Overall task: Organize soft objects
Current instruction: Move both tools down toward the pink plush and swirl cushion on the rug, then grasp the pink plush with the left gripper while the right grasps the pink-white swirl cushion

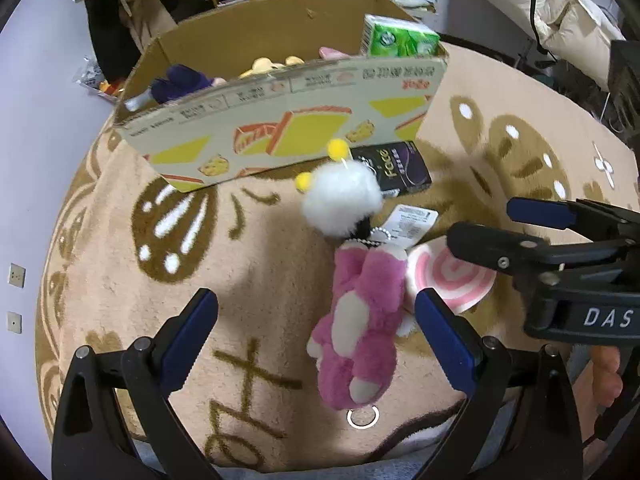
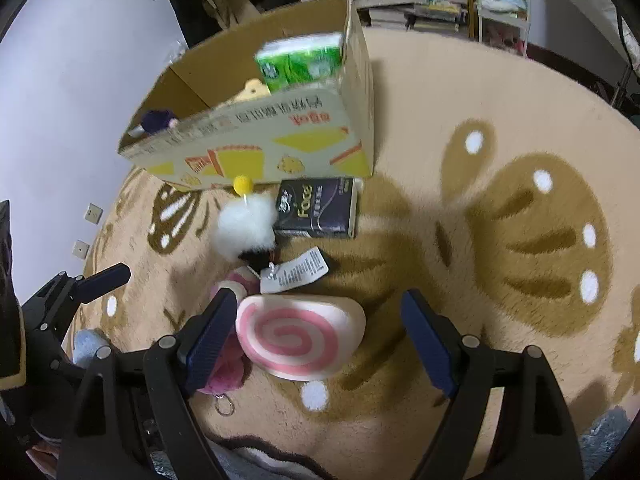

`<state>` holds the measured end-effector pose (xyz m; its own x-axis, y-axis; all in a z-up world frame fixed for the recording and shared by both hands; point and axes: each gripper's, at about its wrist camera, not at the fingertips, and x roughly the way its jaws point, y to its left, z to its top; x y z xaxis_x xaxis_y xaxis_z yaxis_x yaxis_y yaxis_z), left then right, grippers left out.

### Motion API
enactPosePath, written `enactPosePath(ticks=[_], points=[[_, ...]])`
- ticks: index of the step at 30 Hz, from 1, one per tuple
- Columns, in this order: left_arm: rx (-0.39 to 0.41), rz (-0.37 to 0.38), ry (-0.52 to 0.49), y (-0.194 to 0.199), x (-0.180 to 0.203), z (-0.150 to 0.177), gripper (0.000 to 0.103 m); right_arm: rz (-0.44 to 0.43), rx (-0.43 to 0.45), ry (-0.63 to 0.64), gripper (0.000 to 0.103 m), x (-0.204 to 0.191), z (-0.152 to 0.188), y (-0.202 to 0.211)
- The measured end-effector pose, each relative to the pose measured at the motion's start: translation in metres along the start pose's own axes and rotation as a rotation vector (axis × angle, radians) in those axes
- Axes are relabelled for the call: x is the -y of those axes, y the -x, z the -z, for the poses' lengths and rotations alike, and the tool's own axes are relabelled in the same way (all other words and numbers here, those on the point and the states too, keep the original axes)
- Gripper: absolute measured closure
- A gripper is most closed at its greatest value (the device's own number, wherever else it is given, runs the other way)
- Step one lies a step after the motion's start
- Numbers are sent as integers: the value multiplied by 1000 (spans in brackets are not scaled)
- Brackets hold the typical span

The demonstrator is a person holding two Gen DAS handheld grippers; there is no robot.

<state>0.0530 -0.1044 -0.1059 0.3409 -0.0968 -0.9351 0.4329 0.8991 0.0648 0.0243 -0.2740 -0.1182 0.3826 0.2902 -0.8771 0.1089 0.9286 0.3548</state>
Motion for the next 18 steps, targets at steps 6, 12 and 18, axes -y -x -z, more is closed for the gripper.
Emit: enactPosePath(ticks=[6, 12, 18], points=[[-53, 14, -4, -14, 3, 0, 5, -45, -53, -10, 15, -3, 1, -14], [-100, 22, -4, -26, 4, 2, 5, -63, -88, -18, 15, -6, 2, -27], [-144, 9, -22, -42, 7, 0, 5, -69, -125, -35, 15, -6, 2, -41]])
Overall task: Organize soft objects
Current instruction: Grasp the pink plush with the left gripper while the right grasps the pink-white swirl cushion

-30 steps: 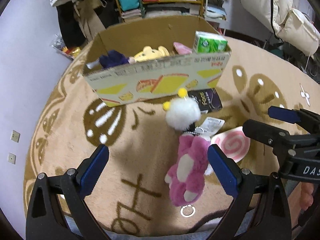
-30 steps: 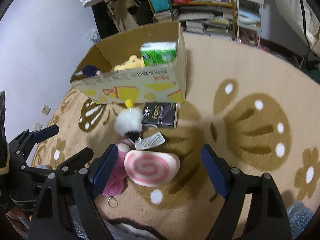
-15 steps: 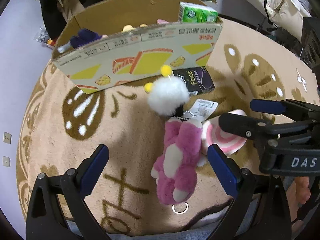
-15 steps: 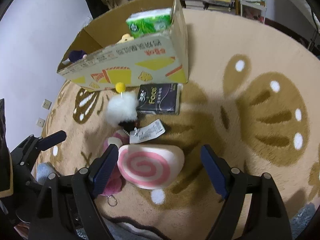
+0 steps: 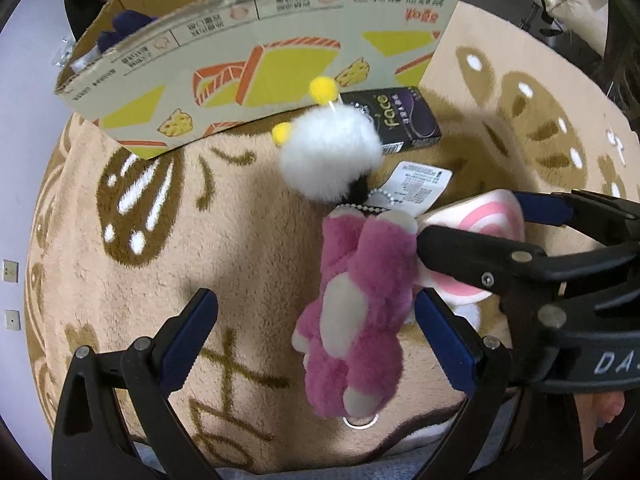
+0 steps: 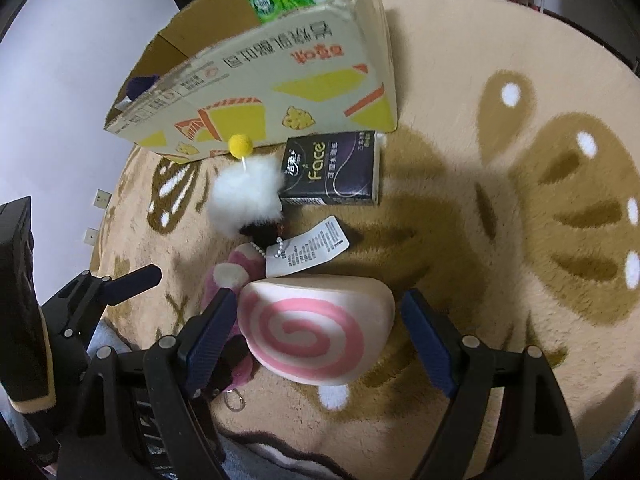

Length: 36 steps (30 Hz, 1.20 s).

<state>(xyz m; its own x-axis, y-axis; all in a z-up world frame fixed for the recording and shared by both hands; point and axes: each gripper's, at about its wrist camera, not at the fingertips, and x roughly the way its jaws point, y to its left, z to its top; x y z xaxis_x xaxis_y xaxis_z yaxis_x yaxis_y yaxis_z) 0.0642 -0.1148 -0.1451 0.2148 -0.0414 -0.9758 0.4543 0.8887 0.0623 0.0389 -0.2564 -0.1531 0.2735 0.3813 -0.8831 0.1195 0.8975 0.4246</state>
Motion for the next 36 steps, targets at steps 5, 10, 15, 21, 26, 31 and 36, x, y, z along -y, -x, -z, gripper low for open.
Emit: enactPosePath(ticks=[5, 10, 15, 21, 26, 31, 36], points=[[-37, 13, 28, -16, -3, -3, 6, -5, -23, -11, 15, 2, 1, -9], [-68, 86, 45, -24, -2, -4, 26, -31, -31, -36, 25, 7, 2, -10], [-62, 108, 9, -27, 5, -1, 50, -30, -18, -10, 42, 5, 3, -4], [-32, 115, 21, -17, 12, 5, 62, -4, 36, 33, 57, -1, 4, 8], [28, 91, 75, 5, 2, 9, 65, 0, 97, 54, 62, -4, 6, 25], [130, 58, 101, 34, -9, 11, 66, 5, 191, 80, 65, -10, 8, 50], [245, 43, 138, 56, -16, 14, 66, 21, 298, 121, 65, -18, 7, 71]])
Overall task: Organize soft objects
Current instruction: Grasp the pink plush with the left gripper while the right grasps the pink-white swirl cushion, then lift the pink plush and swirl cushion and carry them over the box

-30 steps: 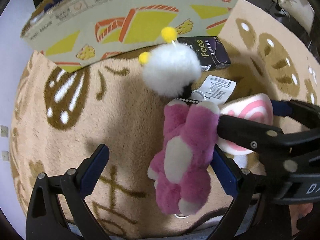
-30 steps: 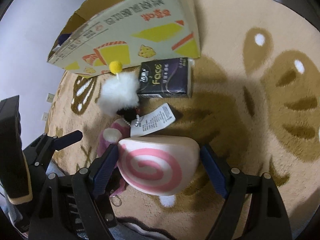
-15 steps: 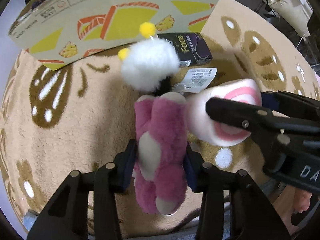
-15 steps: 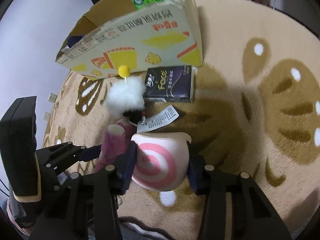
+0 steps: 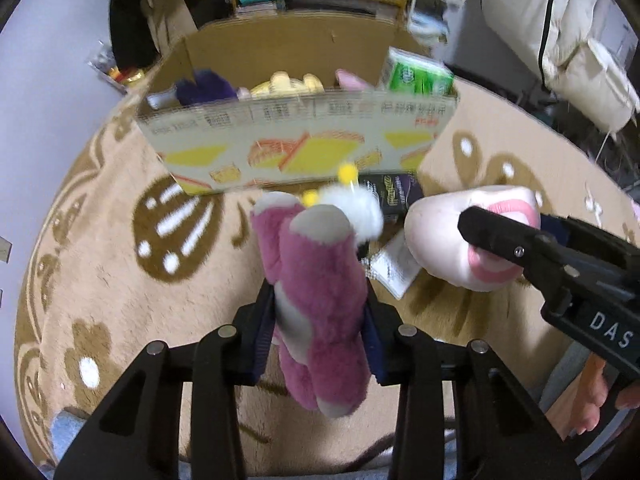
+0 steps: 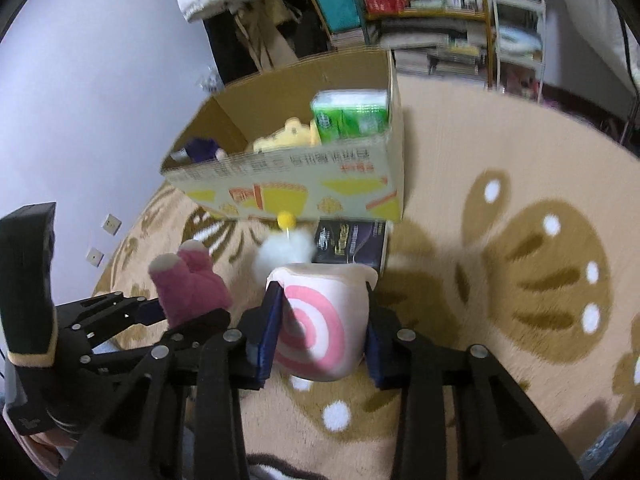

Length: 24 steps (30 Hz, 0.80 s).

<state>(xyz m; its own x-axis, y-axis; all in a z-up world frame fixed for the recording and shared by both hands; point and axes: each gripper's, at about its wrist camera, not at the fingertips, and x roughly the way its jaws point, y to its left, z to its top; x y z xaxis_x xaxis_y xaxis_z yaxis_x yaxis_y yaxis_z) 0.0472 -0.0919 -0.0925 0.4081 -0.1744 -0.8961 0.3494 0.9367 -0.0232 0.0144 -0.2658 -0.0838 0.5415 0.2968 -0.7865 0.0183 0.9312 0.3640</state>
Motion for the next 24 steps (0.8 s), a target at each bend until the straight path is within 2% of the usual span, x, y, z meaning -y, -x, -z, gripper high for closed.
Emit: enactPosePath(ticks=[5, 10, 17, 24], points=[[102, -46, 14, 19, -12, -10, 66, 14, 103, 18, 65, -4, -6, 19], [230, -64, 8, 51, -15, -16, 66, 20, 236, 35, 65, -11, -10, 43], [397, -87, -1, 81, -18, -31, 66, 4, 362, 69, 65, -19, -21, 62], [470, -123, 12, 87, -26, -50, 66, 2, 425, 95, 65, -24, -35, 61]])
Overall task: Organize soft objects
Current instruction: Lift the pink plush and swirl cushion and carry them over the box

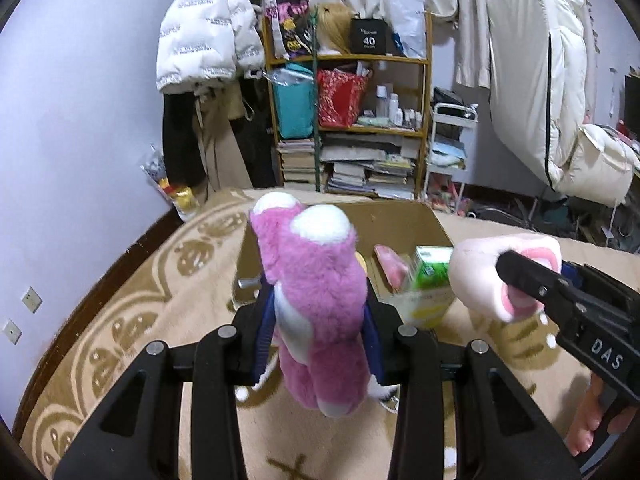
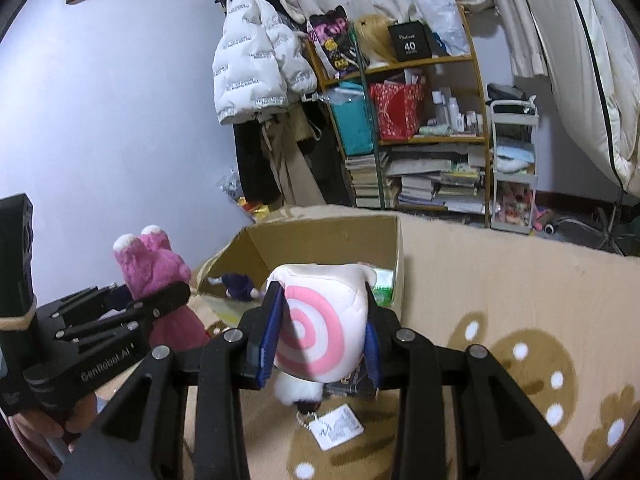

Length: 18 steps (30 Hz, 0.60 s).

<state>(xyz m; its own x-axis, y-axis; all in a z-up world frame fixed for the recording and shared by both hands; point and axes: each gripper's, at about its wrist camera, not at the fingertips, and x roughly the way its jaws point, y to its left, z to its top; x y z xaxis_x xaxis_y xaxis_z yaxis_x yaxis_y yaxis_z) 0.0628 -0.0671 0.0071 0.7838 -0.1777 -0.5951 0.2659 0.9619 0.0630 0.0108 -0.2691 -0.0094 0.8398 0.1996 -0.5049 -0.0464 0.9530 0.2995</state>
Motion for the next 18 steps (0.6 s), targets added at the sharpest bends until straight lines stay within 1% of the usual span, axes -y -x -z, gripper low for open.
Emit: enactPosePath(ticks=[7, 10, 14, 18], points=[[57, -25, -19, -14, -3, -20, 66, 1, 27, 34, 65, -2, -5, -12], [71, -41, -44, -20, 0, -25, 66, -1, 13, 38, 64, -2, -7, -18], [71, -35, -45, -27, 0, -30, 66, -14, -9, 25, 64, 2, -10, -27], [82, -52, -35, -32, -2, -33, 66, -11, -12, 36, 64, 3, -15, -35]])
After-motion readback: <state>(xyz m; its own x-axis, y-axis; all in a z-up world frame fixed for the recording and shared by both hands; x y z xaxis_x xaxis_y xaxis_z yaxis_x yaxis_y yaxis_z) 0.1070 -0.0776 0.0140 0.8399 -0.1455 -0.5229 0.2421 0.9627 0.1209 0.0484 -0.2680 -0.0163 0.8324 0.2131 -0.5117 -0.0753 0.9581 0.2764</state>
